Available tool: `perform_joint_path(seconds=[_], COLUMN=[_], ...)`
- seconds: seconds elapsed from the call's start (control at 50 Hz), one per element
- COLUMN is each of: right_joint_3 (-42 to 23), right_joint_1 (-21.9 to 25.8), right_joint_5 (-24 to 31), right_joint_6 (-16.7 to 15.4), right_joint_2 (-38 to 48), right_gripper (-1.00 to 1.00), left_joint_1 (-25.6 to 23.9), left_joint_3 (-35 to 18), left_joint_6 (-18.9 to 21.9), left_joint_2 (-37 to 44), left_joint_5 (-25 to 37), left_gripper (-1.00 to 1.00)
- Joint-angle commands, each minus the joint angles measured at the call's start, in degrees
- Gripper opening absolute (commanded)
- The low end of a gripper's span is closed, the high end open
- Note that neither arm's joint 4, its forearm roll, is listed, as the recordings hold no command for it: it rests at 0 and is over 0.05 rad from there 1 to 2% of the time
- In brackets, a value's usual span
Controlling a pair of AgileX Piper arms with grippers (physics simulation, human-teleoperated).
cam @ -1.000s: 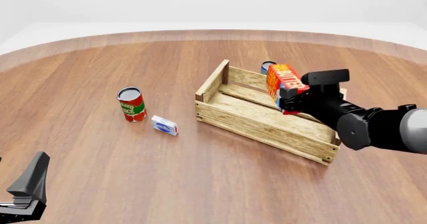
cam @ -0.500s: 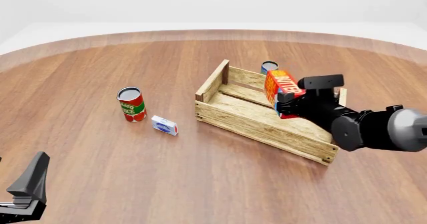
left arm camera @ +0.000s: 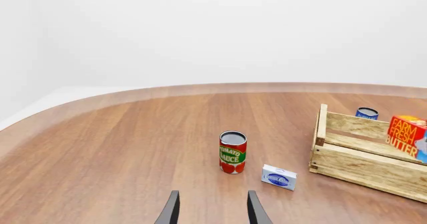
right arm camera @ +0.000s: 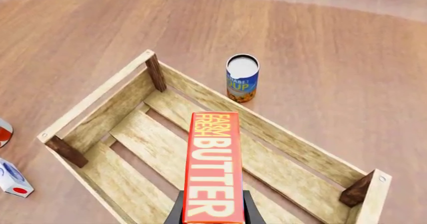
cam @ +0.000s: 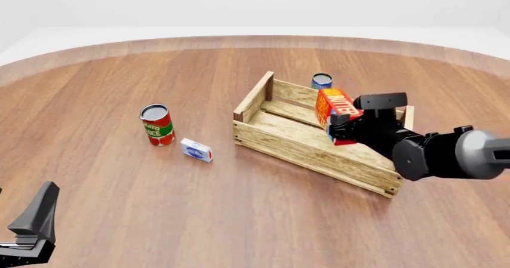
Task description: Pick up the butter and put it in the tray.
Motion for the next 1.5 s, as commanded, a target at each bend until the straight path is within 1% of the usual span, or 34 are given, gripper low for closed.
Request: perform_joint_path(seconds=[0.02, 1.02, 1.04, 1.5], right_joint_3=[-1.0, -1.6, -1.5, -1.0], right_joint_1=[0.0, -0.3, -0.2, 0.2], right_joint_5=[-0.3, -1.0, -1.1, -1.2], right_joint_6=[1.2, 2.5, 2.9, 3.8], right_joint_2=[0.1, 3.4, 3.4, 2.5], right_gripper=[-1.00, -1.00, 1.00, 1.00], left_joint_1=[0.0, 0.0, 0.0, 0.0], left_joint_3=[0.0, 0.0, 0.0, 0.0], left_joint_6=[0.0, 0.0, 0.0, 0.0], left_joint_2=[0.0, 0.0, 0.0, 0.0], left_joint_5=[0.0, 0.0, 0.0, 0.0], left_gripper=[1.00, 1.00, 1.00, 1.00])
